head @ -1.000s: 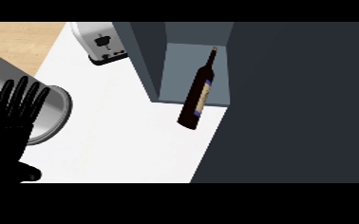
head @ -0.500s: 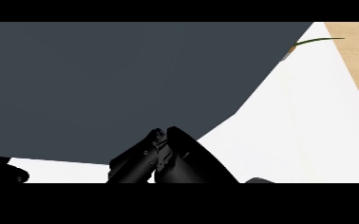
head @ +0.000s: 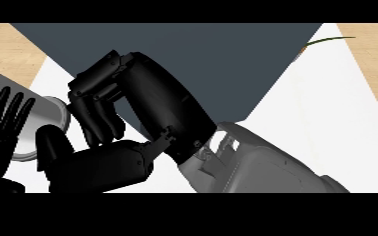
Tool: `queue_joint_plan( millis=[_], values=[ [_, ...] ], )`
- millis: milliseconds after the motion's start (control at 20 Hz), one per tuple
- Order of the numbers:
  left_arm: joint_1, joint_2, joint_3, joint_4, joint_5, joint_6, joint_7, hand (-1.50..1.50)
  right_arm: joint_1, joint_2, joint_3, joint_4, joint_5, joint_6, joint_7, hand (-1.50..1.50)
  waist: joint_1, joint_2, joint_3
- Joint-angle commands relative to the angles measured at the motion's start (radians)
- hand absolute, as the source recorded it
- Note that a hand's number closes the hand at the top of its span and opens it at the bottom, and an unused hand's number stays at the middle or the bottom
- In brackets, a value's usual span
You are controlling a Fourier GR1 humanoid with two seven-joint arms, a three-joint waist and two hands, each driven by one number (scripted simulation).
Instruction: Pick up the wine, place it into the cabinet and close the cabinet
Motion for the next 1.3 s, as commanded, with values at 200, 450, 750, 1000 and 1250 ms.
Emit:
queue_joint_plan(
  millis=[200, 450, 750, 1000, 1250],
  values=[
    [-0.005, 0.014, 0.056, 0.056, -0.019, -0.072, 0.003, -1.50, 0.041, 0.004, -0.065, 0.226, -0.077, 0.040, -0.189, 1.50, -0.008, 0.003, 0.000],
    [-0.048, -0.043, 0.042, 0.043, -0.033, -0.004, 0.022, -1.50, 0.002, 0.004, -0.132, 0.354, -0.050, 0.126, -0.223, 1.50, -0.013, 0.004, 0.000],
    [-0.003, -0.015, 0.054, 0.017, -0.001, -0.053, 0.060, -1.50, 0.045, -0.067, -0.198, 0.419, -0.058, 0.224, -0.313, 1.50, -0.008, 0.004, 0.001],
    [-0.056, -0.015, 0.054, 0.023, -0.014, -0.038, 0.063, -1.50, -0.015, -0.102, -0.252, 0.508, -0.053, 0.278, -0.362, 1.50, -0.005, 0.010, 0.000],
    [-0.057, -0.011, 0.068, 0.031, 0.005, -0.066, 0.057, -1.50, 0.013, -0.111, -0.249, 0.543, -0.041, 0.293, -0.395, 1.50, 0.001, 0.011, 0.000]
  ],
)
